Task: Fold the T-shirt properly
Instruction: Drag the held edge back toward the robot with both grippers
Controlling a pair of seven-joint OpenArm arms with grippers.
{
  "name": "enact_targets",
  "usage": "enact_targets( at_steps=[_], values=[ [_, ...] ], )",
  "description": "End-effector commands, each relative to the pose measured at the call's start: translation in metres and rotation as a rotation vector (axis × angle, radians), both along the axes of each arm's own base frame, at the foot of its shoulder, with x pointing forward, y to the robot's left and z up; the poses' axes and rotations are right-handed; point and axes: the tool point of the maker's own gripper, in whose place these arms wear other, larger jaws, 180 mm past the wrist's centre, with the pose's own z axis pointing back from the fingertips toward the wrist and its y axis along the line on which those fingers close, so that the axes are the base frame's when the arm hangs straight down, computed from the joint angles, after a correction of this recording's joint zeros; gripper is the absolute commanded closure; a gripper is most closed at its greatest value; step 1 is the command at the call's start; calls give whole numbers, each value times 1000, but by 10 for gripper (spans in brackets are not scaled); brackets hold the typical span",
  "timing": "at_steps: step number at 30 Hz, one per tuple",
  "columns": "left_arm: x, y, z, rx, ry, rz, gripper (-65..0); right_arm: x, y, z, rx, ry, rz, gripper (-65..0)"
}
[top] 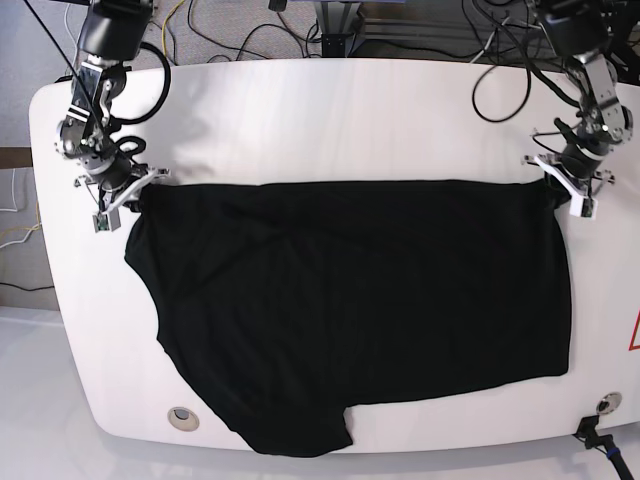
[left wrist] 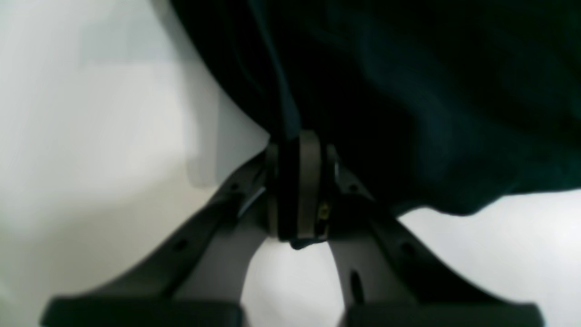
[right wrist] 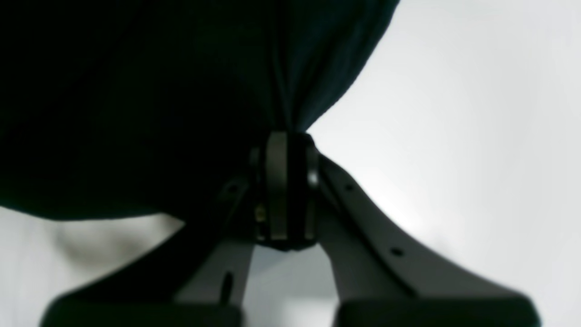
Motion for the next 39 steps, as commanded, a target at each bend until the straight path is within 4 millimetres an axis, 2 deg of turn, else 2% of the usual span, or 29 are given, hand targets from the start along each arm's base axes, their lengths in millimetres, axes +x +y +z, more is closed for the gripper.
enact_targets(
  at_steps=[1, 3, 7, 15, 20, 23, 27, 39],
  values=[
    [-9, -10, -2, 52, 70, -64, 0, -27, -7, -13, -43, 87, 15, 0],
    [-17, -17, 1, 76, 81, -97, 0, -46, -13, -18, -39, 108, -17, 0],
    [-35, -27, 4, 97, 88, -129, 0, -80, -26, -16, -61, 124, -68, 0],
    [-72, -31, 10, 148, 118, -176, 0, -141, -9, -19, -85, 205, 6, 0],
    [-93, -29, 19, 200, 142, -221, 0, -164, -5, -21, -91, 243, 18, 0],
    [-103, -14, 24, 226, 151, -194, 0, -170, -5, -22, -91, 255, 18, 0],
    [-106, -4, 25, 237, 156, -166, 0, -175, -7, -24, -97, 269, 21, 0],
    [-108, 10, 30, 268, 160, -150, 0, -176, -8, -25, -104, 276, 23, 0]
  ],
)
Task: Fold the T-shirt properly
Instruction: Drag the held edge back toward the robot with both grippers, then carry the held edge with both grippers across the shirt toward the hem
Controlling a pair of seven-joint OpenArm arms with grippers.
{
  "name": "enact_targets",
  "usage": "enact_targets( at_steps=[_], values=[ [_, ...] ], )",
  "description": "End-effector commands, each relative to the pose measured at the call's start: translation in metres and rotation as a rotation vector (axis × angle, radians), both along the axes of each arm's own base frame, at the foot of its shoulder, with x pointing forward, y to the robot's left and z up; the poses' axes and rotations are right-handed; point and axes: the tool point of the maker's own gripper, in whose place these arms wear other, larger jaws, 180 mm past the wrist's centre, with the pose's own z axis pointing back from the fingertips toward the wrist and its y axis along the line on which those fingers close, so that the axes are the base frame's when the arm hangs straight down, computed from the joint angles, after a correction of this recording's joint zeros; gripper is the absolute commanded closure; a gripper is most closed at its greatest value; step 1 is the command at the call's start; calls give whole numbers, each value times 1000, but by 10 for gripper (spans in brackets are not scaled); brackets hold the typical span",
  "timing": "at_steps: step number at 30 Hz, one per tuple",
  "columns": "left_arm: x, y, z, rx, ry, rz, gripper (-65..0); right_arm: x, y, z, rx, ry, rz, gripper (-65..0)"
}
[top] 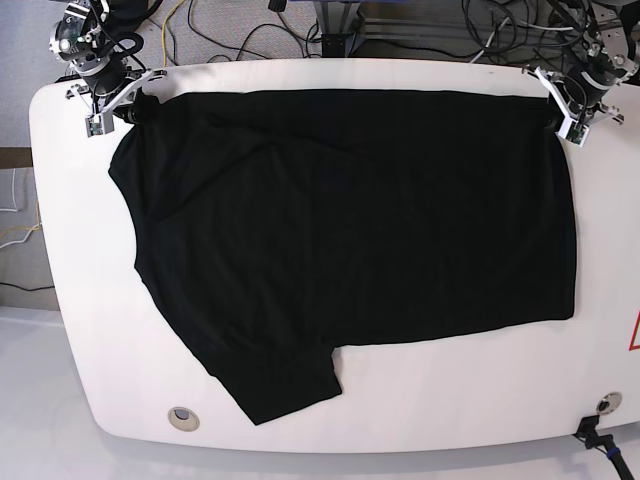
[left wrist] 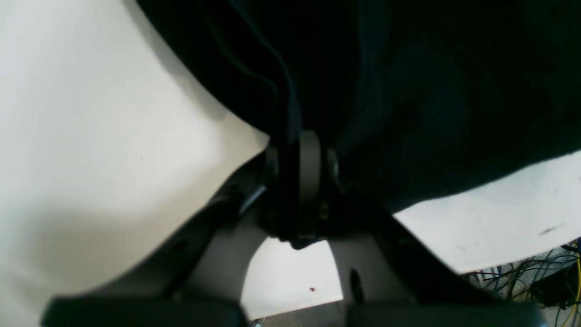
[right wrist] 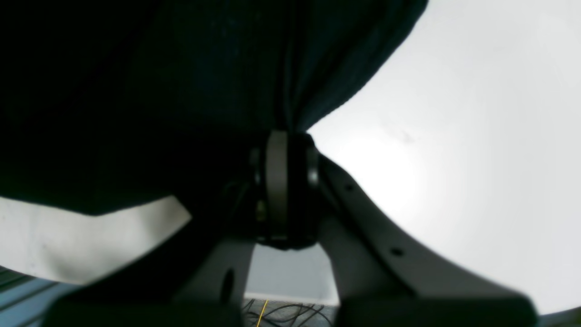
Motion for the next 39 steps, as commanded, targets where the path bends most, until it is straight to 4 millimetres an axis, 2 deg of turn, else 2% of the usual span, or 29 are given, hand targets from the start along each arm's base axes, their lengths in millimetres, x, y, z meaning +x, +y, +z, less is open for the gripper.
enact_targets(
  at_steps=[1, 3, 5, 7, 9, 10, 12, 15, 18, 20, 22, 25, 32, 39],
  values=[
    [3, 10, 10, 23, -28, 5, 0, -35, -7, -22, -60, 179, 27, 0],
    [3, 10, 10, 23, -28, 5, 0, -35, -8, -22, -61, 179, 24, 0],
    [3, 11, 10, 24, -28, 6, -94, -34, -8, -21, -64, 178, 22, 0],
    [3, 11, 11, 26, -29, 7, -209, -36, -11, -20, -74, 198, 24, -112],
    [4, 14, 13, 35, -31, 1, -318, -29, -22, -9, -106, 178, 24, -218],
    [5, 14, 14, 37, -33, -1, -358, -25, -22, -4, -113, 165, 31, -255],
    [8, 14, 16, 37, -40, -2, -396, -17, -22, 6, -135, 137, 47, -314],
    [14, 16, 24, 54, -60, -18, -403, -5, -23, 25, -179, 106, 82, -358],
    [30, 17, 39, 74, -108, -35, -403, 10, -20, 44, -216, 78, 108, -358],
    [38, 26, 56, 104, -156, -17, -403, 17, -17, 54, -235, 60, 122, -358],
    [47, 30, 73, 127, -208, -13, -403, 33, -16, 65, -251, 29, 125, -360],
    [59, 29, 87, 138, -256, -19, -403, 46, -17, 72, -257, 17, 114, -360],
    [85, 25, 105, 129, -336, -16, -403, 78, -15, 88, -255, -50, 101, -360],
    [103, 10, 111, 97, -384, -30, -403, 92, -9, 93, -251, -70, 114, -358]
  ],
)
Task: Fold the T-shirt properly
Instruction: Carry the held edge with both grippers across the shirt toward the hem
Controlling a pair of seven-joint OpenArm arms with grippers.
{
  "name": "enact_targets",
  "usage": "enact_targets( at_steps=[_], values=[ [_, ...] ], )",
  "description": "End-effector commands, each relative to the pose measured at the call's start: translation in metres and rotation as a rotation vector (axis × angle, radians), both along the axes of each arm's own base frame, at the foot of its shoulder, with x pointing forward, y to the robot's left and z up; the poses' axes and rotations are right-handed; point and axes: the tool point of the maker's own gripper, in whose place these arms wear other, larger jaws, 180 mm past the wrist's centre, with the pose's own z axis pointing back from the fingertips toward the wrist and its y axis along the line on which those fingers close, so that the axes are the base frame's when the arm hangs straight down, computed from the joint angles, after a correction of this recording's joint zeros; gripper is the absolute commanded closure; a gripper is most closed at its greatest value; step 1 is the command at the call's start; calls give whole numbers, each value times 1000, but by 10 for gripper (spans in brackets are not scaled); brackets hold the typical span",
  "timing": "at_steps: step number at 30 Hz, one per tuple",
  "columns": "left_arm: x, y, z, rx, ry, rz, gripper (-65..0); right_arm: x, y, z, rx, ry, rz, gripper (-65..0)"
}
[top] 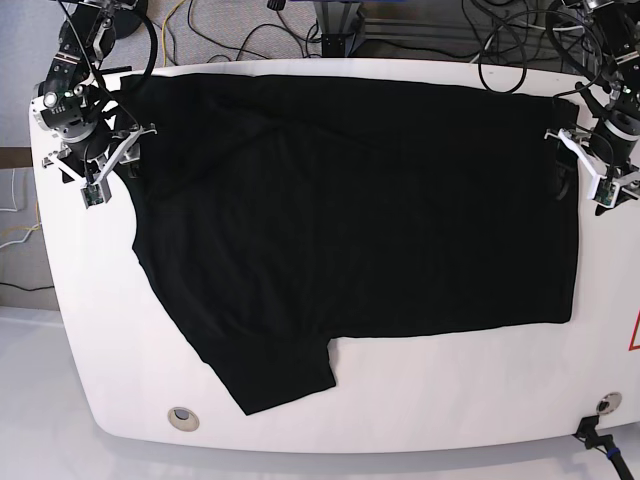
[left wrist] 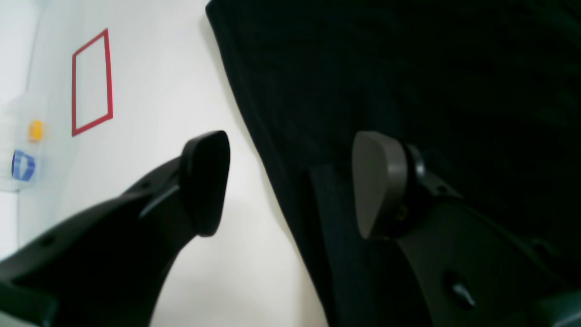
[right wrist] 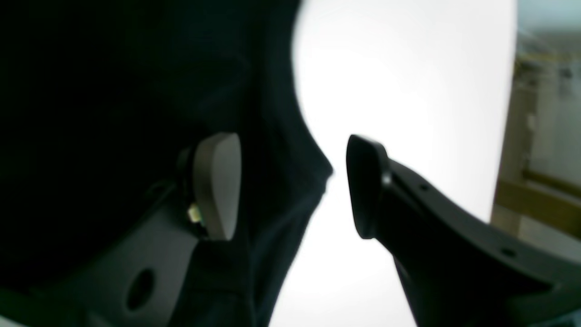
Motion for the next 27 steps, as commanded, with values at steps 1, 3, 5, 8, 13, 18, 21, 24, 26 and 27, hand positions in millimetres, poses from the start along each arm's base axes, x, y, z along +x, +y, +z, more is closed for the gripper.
enact_targets(
  at_steps=[1, 3, 5, 8, 13, 18, 21, 24, 26, 27],
  values=[
    [12, -3, 16, 8, -56, -23, -403, 7, -5, 12, -18, -38, 2, -358],
    [13, -4, 15, 7, -54, -27, -403, 10, -4, 13, -15, -46, 1, -358],
    [18, -5, 19, 5, -69, -29, -403, 10, 0, 11, -2, -48, -6, -358],
    [29, -8, 11, -33, -67, -23, -403, 23, 3, 15, 12, -73, -5, -358],
    [65, 0, 7, -100, -92, 12, -403, 65, 21, 13, 69, -99, 33, -357],
    [110, 11, 10, -162, -105, 30, -403, 121, 25, 15, 145, -121, 32, -357],
    [135, 20, 7, -204, -86, 45, -403, 155, 28, 19, 210, -160, 27, -356],
    [155, 26, 8, -261, -91, 75, -403, 187, 28, 14, 262, -177, 19, -356],
    [164, 35, 10, -282, -88, 94, -403, 207, 31, 11, 299, -192, 17, -356],
    [166, 39, 8, -294, -80, 104, -403, 215, 34, 8, 316, -199, 18, -356]
  ],
)
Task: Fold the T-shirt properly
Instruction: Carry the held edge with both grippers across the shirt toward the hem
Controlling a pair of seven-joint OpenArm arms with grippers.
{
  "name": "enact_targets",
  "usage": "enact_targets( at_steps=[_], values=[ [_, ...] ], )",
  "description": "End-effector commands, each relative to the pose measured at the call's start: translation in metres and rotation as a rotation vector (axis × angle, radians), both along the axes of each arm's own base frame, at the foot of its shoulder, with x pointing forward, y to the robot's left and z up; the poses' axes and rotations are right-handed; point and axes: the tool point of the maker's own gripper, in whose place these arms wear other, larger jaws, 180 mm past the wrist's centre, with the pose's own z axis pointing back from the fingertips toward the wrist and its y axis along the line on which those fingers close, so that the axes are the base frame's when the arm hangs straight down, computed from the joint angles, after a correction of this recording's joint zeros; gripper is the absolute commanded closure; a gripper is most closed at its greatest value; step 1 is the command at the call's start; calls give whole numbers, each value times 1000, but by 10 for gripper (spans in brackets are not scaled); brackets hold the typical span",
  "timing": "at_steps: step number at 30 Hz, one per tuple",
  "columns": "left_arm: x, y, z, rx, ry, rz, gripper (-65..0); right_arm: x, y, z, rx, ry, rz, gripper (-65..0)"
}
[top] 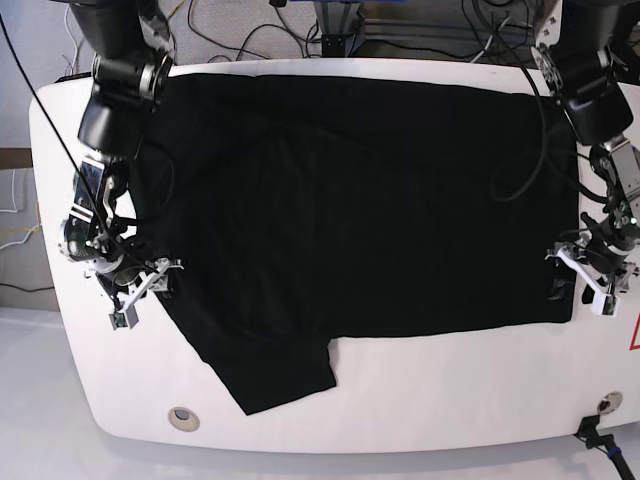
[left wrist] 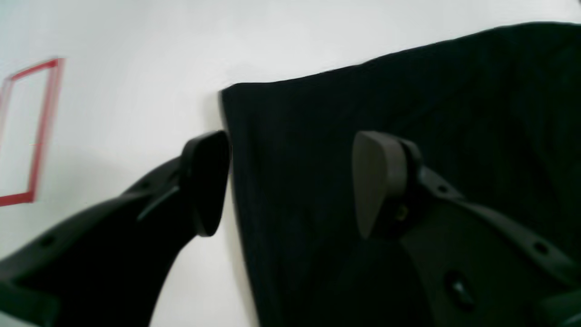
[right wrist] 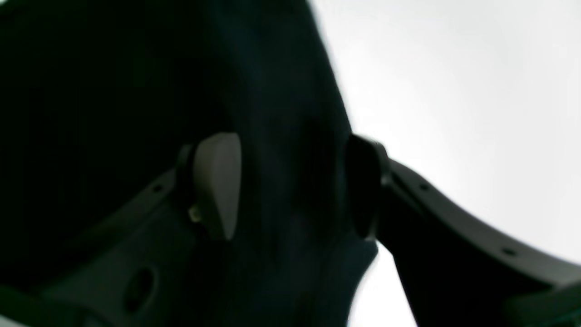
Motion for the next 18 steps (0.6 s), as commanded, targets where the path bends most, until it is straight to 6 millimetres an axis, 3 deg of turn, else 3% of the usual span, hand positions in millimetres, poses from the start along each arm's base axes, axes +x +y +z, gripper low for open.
enact_targets(
  at_steps=[1, 5, 7, 11, 18],
  values=[
    [10, 18, 16, -17, -44, 28, -403, 32, -1, 21, 46, -99, -2, -356],
    [21, 28, 6, -87, -43, 53, -403, 58, 2, 21, 99, -126, -22, -356],
    [29, 18, -3, -109, -26, 26, -403, 69, 2, 25, 108, -142, -30, -356],
    [28, 23, -6, -120, -32, 31, -403, 88, 3, 34, 113, -175, -38, -357],
    [26, 23, -13, -137, -17, 39, -403, 92, 2, 24, 66, -172, -26, -357]
  ],
)
